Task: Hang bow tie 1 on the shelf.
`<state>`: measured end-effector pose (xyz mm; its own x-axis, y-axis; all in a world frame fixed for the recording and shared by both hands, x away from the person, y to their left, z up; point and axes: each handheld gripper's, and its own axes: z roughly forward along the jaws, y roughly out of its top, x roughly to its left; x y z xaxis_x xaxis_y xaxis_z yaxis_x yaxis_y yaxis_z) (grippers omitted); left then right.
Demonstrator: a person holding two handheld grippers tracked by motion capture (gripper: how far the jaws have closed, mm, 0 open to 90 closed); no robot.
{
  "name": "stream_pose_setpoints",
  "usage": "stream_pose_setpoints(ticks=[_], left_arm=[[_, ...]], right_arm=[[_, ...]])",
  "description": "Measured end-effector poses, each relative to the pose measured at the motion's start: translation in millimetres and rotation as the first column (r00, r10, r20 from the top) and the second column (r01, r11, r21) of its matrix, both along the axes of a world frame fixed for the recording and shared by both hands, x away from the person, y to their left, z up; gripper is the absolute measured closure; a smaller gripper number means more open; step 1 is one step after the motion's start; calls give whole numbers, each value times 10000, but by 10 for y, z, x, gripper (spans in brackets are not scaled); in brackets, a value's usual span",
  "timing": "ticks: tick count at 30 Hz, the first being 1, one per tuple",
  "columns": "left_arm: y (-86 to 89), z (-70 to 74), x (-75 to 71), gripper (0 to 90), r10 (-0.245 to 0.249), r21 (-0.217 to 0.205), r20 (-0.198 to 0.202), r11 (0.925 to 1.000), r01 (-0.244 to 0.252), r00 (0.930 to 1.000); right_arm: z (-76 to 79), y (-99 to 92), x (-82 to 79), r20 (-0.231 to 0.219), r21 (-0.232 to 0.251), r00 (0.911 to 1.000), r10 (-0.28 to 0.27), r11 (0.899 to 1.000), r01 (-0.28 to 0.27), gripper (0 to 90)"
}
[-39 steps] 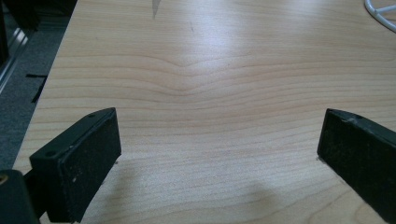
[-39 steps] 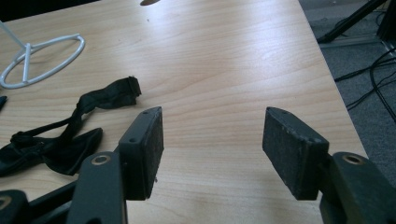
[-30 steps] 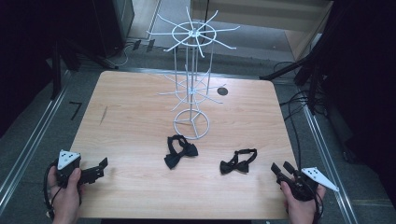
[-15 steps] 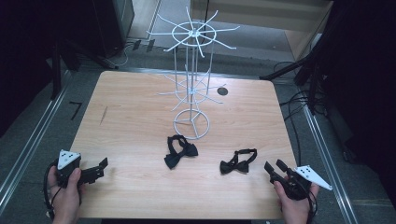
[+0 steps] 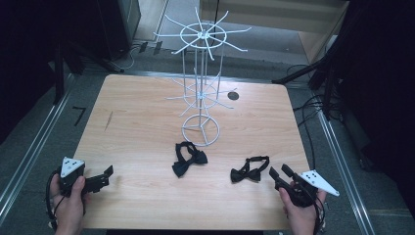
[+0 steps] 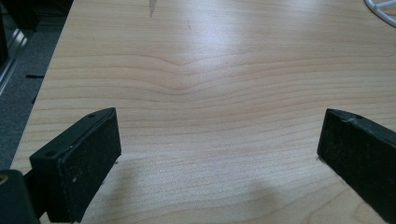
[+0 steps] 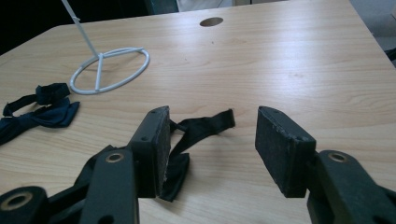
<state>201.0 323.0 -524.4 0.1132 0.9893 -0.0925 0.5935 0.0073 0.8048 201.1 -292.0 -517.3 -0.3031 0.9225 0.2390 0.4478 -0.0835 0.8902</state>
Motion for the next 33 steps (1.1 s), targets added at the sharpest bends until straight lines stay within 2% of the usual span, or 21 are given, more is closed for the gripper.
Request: stream_pose_setpoints(ticks=[13, 19, 26, 33], left_arm=[[-3, 1, -2, 0, 6, 22, -6, 10000, -6, 10000], [3, -1, -3, 0, -2, -38, 29, 10000, 2, 10000], [5, -1, -3, 0, -6, -49, 31, 10000, 7, 10000], [9, 0, -2, 0, -13, -69, 9, 10000, 13, 10000]], right_arm=[[89, 225, 80, 54, -79, 9993, 365, 9993, -365, 474], [149, 451, 199, 122, -359, 9970, 761, 9965, -756, 474], [212, 686, 283, 205, -388, 9910, 1323, 9906, -1314, 488], [253, 891, 351, 220, -497, 9866, 1616, 9858, -1603, 489]])
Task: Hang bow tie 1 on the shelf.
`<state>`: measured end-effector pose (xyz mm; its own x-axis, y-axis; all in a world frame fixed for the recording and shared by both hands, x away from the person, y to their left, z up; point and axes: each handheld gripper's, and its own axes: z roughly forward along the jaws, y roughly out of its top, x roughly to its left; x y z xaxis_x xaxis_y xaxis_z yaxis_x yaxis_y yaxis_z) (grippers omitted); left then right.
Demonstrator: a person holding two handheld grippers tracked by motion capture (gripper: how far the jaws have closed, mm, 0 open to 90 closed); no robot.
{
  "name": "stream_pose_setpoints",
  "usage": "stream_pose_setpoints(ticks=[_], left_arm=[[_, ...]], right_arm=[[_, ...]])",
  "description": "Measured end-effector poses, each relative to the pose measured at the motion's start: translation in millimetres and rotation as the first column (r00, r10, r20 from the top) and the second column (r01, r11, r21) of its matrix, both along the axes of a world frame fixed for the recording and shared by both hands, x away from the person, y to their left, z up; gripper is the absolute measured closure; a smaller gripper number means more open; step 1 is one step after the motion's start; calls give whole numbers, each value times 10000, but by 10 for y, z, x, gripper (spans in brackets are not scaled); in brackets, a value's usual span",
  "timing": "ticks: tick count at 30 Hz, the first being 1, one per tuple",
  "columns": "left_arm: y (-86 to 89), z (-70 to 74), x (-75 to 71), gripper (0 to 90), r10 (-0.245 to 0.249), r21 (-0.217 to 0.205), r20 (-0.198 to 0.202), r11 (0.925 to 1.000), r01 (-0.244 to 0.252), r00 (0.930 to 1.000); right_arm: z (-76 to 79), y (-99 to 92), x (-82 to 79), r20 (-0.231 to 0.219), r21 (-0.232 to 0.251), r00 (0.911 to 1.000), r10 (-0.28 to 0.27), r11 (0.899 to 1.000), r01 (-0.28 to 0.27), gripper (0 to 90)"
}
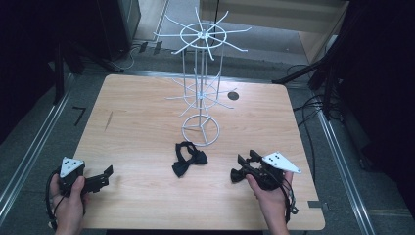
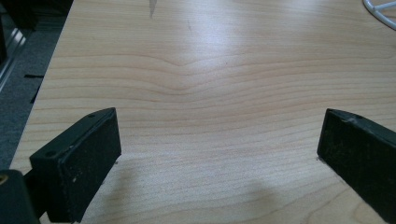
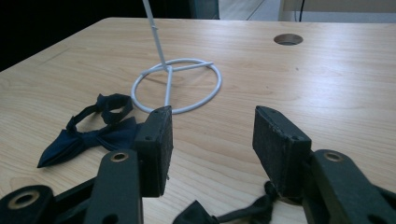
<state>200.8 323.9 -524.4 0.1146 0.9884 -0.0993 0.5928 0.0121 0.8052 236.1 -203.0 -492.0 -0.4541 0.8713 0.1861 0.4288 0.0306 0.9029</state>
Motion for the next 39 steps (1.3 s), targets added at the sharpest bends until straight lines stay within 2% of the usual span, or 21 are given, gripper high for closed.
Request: stream_pose_setpoints(ticks=[10, 21, 34, 39], left_arm=[[2, 0, 0, 0, 5, -22, 2, 10000, -5, 10000], [5, -1, 1, 0, 7, -72, 21, 10000, -7, 10000], [9, 0, 1, 0, -37, -99, -15, 9999, 36, 10000], [8, 0, 1, 0, -42, -98, -14, 9999, 42, 10000]], right_arm=[[30, 249, 78, -33, 37, 9995, 320, 9995, -320, 498], [17, 569, 191, -63, 105, 9952, 977, 9952, -976, 528], [18, 862, 294, -189, -23, 9905, 1361, 9907, -1362, 529], [-26, 964, 334, -296, -1, 9887, 1467, 9892, -1468, 529]])
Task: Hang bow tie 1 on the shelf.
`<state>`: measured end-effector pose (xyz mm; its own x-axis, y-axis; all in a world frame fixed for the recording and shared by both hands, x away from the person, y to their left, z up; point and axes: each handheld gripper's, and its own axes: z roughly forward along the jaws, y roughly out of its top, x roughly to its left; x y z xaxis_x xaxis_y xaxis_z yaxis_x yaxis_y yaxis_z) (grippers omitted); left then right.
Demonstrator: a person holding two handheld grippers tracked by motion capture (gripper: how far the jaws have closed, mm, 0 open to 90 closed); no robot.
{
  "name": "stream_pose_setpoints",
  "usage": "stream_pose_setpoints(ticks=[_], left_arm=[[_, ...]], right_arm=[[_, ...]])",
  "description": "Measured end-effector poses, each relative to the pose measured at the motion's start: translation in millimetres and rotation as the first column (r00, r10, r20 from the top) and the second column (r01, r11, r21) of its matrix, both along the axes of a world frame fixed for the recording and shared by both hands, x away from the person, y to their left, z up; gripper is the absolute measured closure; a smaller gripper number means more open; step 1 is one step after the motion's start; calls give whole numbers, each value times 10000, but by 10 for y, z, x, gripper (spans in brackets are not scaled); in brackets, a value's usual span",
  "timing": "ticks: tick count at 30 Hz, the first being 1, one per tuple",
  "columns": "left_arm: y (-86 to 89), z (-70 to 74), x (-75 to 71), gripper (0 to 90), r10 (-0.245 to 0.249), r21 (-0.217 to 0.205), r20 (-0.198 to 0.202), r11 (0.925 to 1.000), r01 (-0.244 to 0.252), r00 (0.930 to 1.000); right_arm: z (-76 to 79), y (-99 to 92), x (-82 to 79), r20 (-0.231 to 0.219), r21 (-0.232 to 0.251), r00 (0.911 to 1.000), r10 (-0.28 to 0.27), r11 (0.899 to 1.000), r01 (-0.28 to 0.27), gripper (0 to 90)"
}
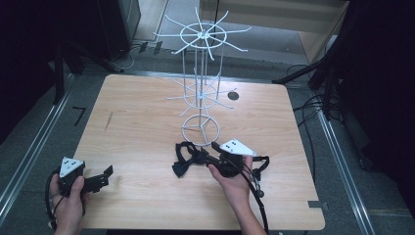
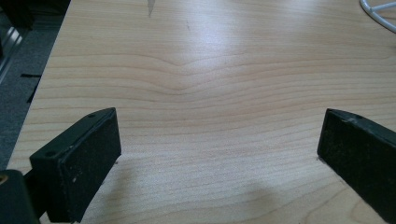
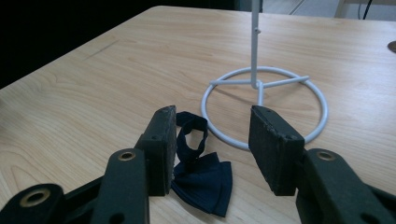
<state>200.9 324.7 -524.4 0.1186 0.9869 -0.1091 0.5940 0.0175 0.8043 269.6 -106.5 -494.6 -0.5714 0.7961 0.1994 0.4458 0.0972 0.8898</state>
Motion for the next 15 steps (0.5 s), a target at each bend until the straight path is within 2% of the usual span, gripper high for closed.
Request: stream_pose_setpoints(ticks=[5, 15], left_arm=[[2, 0, 0, 0, -14, 3, -8, 10000, 14, 10000], [3, 0, 0, 0, -35, -25, -13, 10000, 35, 10000]], right_arm=[[-54, 82, 32, 5, -34, 10000, 15, 10000, -15, 532], [-161, 223, 134, -284, -6, 9996, -88, 10000, 88, 510]])
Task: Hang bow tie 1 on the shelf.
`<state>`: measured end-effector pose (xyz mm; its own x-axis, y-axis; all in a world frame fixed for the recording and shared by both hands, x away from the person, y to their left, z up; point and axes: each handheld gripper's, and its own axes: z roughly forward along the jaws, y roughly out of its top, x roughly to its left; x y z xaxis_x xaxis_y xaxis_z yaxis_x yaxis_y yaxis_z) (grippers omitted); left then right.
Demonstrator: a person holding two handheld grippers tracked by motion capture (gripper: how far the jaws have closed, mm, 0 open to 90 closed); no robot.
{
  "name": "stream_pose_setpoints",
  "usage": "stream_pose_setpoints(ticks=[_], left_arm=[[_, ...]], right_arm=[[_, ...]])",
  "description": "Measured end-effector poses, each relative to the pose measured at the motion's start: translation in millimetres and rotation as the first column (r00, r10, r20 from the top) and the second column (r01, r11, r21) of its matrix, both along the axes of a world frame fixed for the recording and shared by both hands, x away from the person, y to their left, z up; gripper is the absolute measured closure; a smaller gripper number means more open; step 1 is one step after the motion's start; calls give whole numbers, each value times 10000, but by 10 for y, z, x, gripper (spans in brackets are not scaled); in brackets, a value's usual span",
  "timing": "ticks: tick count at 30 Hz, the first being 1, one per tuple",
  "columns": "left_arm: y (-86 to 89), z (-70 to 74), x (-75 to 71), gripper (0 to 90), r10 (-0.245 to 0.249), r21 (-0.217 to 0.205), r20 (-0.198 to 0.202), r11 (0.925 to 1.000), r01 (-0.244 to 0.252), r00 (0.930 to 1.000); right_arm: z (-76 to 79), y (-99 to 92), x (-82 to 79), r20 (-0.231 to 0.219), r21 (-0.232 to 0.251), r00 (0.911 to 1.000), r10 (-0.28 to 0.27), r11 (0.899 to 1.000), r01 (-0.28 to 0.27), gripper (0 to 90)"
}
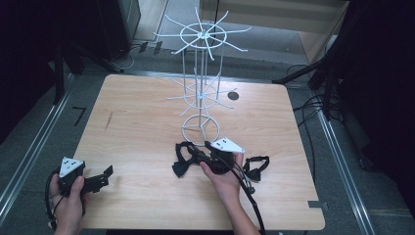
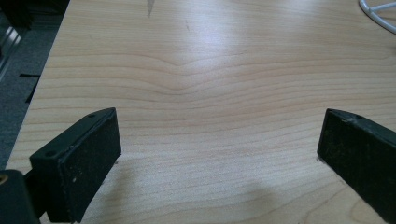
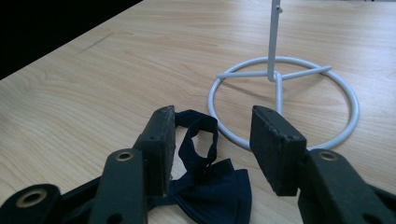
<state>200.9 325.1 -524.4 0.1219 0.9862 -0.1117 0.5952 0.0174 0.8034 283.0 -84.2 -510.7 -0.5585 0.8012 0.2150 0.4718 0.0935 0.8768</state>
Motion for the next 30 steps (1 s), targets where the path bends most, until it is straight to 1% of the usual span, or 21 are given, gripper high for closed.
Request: stream_pose_setpoints(ticks=[6, 9, 10, 14, 19, 20, 24, 26, 28, 30], left_arm=[[-1, 0, 0, 0, -11, 0, 13, 10000, 11, 10000], [0, 1, 0, 0, -28, -12, -10, 10000, 28, 10000], [-1, -1, 1, 0, -30, -11, -1, 10000, 30, 10000], [-1, -1, 1, 0, -45, -9, 4, 10000, 45, 10000], [0, 1, 1, 0, -90, 18, -31, 10000, 90, 10000], [-1, 1, 1, 0, -81, 20, -24, 10000, 81, 10000], [0, 1, 0, 0, -75, 28, -23, 10000, 75, 10000], [-1, 0, 1, 0, -70, 13, -21, 10000, 70, 10000], [0, 1, 1, 0, -80, 15, -30, 10000, 80, 10000], [0, 1, 1, 0, -73, 14, -29, 10000, 74, 10000]], right_arm=[[-87, 88, 76, -295, 13, 9994, -168, 9999, 169, 491], [-140, 117, 130, -568, 42, 9981, -237, 9997, 240, 477], [-160, 123, 144, -639, -21, 9976, -278, 9996, 277, 475], [-211, 145, 174, -749, -37, 9969, -244, 9997, 242, 469], [-232, 212, 207, -984, -272, 9951, 8, 9996, -34, 458], [-234, 218, 211, -995, -298, 9950, 2, 9996, -32, 458], [-268, 251, 252, -1271, -413, 9918, -116, 9991, 64, 460], [-279, 265, 261, -1414, -465, 9899, -92, 9989, 27, 472], [-287, 286, 262, -1463, -562, 9892, 1, 9984, -84, 492], [-299, 303, 257, -1463, -728, 9892, 110, 9971, -219, 538]])
